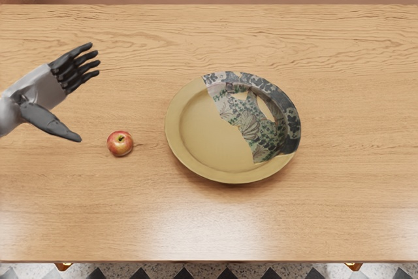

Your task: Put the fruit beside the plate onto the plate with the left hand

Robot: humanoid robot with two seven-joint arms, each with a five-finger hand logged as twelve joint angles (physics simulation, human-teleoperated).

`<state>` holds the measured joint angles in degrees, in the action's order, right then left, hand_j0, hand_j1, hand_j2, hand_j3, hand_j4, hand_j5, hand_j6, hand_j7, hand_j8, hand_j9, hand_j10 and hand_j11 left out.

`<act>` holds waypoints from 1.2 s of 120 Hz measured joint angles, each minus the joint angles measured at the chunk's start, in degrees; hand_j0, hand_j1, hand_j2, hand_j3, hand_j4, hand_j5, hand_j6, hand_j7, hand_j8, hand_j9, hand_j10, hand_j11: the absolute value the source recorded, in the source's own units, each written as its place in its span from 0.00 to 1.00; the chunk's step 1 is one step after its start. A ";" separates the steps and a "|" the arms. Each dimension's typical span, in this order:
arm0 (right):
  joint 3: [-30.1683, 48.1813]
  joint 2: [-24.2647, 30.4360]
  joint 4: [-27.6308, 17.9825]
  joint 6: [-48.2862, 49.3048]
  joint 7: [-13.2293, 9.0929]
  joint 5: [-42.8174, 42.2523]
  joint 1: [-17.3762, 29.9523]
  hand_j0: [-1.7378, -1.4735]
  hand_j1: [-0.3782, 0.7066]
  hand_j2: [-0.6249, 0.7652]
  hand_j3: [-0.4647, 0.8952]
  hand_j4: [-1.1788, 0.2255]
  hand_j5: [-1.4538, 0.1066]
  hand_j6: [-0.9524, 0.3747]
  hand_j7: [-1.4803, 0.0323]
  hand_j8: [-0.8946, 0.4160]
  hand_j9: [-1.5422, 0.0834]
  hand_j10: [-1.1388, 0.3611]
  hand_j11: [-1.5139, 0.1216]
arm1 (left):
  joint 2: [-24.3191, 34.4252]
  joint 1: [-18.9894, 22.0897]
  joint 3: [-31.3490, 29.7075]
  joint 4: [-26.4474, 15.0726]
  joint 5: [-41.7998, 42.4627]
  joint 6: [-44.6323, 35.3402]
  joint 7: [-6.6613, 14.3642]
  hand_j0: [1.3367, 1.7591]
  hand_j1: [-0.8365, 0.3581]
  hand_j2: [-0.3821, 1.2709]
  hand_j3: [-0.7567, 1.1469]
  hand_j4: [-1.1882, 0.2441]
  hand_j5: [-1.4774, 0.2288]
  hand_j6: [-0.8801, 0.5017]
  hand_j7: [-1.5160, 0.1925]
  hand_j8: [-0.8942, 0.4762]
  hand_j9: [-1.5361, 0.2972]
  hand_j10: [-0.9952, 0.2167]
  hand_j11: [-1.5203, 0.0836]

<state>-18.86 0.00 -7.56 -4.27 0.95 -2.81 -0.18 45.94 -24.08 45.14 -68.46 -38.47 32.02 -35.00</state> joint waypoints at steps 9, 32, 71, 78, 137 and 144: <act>-0.01 0.00 0.00 -0.02 0.01 0.00 0.00 0.30 0.03 0.45 0.34 0.84 0.93 0.72 0.98 0.68 0.95 0.76 0.93 | -0.01 -1.44 -0.10 -0.29 -2.98 -0.01 0.00 0.76 0.99 0.23 0.40 0.82 0.86 0.63 0.88 0.65 0.83 0.82 0.94; -0.02 0.00 0.00 -0.02 0.01 0.00 0.00 0.30 0.03 0.45 0.34 0.84 0.93 0.72 0.98 0.68 0.95 0.76 0.93 | -0.15 -11.01 -2.68 -0.43 -25.56 -1.25 0.00 0.76 0.99 0.23 0.40 0.82 0.86 0.63 0.88 0.65 0.83 0.82 0.94; -0.01 0.00 0.00 0.01 0.01 0.00 0.00 0.30 0.03 0.45 0.34 0.84 0.93 0.72 0.98 0.68 0.95 0.76 0.93 | -1.44 -22.84 -26.11 -0.59 -39.26 -20.59 0.00 0.76 0.96 0.24 0.40 0.80 0.84 0.61 0.86 0.62 0.81 0.79 0.92; -0.01 0.00 0.00 0.00 0.01 0.00 -0.01 0.30 0.03 0.45 0.34 0.84 0.93 0.72 0.98 0.68 0.95 0.76 0.93 | -1.54 -23.13 -27.20 -0.56 -39.72 -22.20 0.00 0.76 0.93 0.24 0.40 0.78 0.82 0.59 0.84 0.60 0.79 0.77 0.90; -0.02 0.00 0.00 0.00 0.02 0.00 0.00 0.30 0.03 0.45 0.34 0.84 0.93 0.72 0.98 0.68 0.95 0.76 0.93 | -1.38 -28.43 -34.06 0.39 -48.23 -28.19 0.00 0.76 0.66 0.28 0.40 0.59 0.61 0.39 0.63 0.40 0.60 0.54 0.67; -0.02 0.00 0.00 0.00 0.02 0.00 -0.01 0.30 0.03 0.45 0.34 0.84 0.93 0.72 0.98 0.68 0.95 0.76 0.93 | -1.46 -28.98 -35.00 0.55 -48.57 -28.59 0.00 0.76 0.64 0.28 0.40 0.58 0.60 0.38 0.62 0.39 0.59 0.53 0.66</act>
<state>-18.88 0.00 -7.56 -4.27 0.96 -2.81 -0.18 44.48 -53.06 10.14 -67.91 -87.04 3.43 -35.00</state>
